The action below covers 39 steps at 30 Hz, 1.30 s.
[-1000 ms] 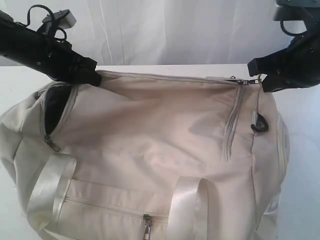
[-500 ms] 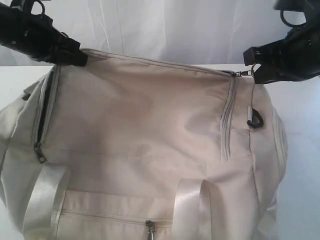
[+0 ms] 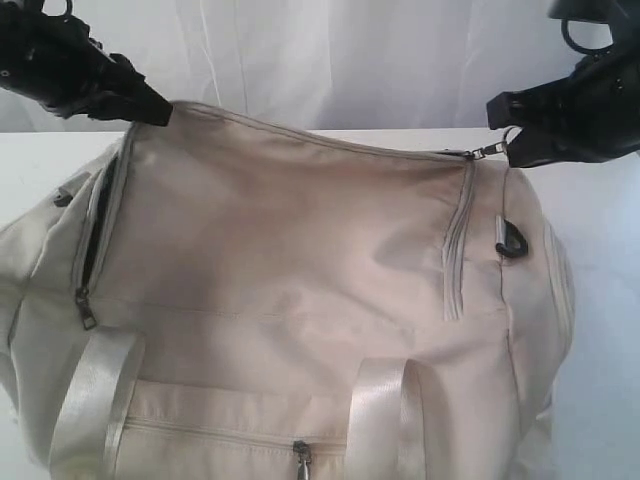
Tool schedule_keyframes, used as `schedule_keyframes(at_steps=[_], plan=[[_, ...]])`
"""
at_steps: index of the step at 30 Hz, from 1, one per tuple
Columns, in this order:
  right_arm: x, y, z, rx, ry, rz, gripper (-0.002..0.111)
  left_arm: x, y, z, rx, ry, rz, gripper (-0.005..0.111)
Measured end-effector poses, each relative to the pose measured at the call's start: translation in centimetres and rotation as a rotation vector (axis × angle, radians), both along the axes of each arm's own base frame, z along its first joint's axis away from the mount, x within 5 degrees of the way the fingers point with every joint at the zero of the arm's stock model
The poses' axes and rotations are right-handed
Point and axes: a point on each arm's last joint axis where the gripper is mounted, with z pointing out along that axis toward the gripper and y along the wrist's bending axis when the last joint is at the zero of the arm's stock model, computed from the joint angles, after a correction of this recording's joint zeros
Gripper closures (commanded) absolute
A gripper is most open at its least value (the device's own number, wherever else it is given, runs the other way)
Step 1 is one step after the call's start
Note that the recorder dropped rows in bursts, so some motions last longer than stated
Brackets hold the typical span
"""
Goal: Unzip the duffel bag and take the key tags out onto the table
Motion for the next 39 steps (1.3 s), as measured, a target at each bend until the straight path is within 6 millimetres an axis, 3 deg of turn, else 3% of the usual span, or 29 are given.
schedule_keyframes(at_steps=[3,7,13,20,28,34,39], plan=[[0.0,0.1,0.0,0.015,0.004,-0.002,0.108,-0.1,-0.3,0.6,-0.040,-0.017,-0.017,0.053],[0.0,0.2,0.1,0.034,0.008,-0.006,0.108,-0.2,-1.3,3.1,-0.088,-0.128,-0.091,0.053],[0.0,0.2,0.1,0.039,0.009,-0.006,0.108,-1.6,-6.5,5.3,0.002,-0.259,-0.283,0.053],[0.0,0.2,0.1,0.041,0.010,-0.008,0.108,-0.6,-13.7,2.7,0.126,-0.251,-0.472,0.053],[0.0,0.3,0.1,0.045,0.012,-0.010,0.108,0.9,-20.1,-0.2,0.260,-0.315,-0.605,0.053],[0.0,0.3,0.1,0.045,0.012,-0.010,0.108,1.3,-23.4,-0.3,0.252,-0.383,-0.640,0.053],[-0.1,0.3,0.1,0.044,0.014,-0.009,0.108,1.9,-24.1,-1.0,0.251,-0.385,-0.641,0.053]])
